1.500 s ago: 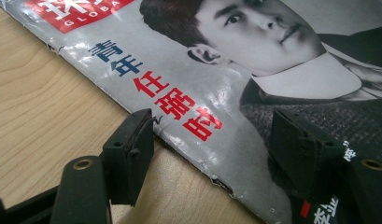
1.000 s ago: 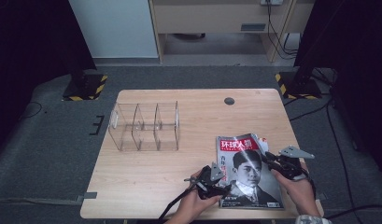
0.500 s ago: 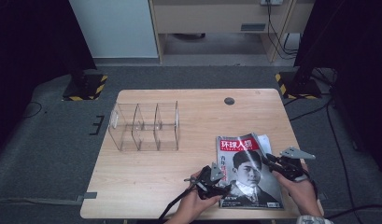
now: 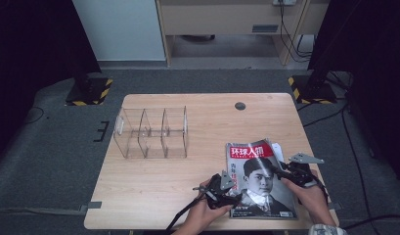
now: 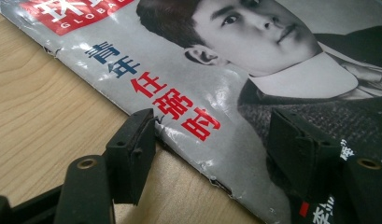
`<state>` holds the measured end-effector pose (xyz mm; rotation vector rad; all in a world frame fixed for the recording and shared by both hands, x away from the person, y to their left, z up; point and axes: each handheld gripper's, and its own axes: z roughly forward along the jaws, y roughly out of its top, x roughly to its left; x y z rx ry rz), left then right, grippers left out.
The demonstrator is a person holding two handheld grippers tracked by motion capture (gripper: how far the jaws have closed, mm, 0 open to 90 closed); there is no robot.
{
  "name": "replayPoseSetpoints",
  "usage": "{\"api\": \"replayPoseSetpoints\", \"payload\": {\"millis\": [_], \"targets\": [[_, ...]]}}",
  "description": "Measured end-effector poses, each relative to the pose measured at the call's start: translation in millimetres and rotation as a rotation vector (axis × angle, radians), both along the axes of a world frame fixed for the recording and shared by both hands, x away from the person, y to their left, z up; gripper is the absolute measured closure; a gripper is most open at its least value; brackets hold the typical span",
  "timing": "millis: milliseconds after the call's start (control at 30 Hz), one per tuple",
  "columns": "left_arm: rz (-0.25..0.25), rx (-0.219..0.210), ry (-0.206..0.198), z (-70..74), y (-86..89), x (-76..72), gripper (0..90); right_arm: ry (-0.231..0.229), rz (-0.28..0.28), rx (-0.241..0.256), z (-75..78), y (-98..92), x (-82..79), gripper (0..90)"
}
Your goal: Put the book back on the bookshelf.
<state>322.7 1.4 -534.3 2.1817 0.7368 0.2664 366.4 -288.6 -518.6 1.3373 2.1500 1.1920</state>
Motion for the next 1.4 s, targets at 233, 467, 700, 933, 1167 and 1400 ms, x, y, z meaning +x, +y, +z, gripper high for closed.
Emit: {"api": "replayPoseSetpoints", "payload": {"millis": [233,467,700,933,1167,1400], "targets": [[0.000,0.000,0.000,0.0,0.0,0.0,31.9,-0.071,0.060,-0.023,14.5,10.4,-12.4,65.6],[-0.001,0.000,0.000,0.0,0.0,0.1,31.9,-0.014,0.058,-0.035,3.3,15.9,-3.6,58.0],[0.000,0.000,0.000,0.0,-0.2,0.2,31.9,0.037,0.064,-0.070,-3.4,16.0,1.2,54.7],[0.000,0.000,0.000,0.0,-0.3,0.5,31.9,0.069,0.042,-0.092,-5.3,16.2,5.3,63.1],[-0.002,-0.001,0.001,0.0,-0.2,0.9,31.9,0.062,0.043,-0.097,0.3,15.3,7.9,80.4],[-0.069,0.001,0.037,-0.7,-1.6,12.2,8.6,0.053,0.044,-0.059,5.7,17.1,6.3,87.4]]}}
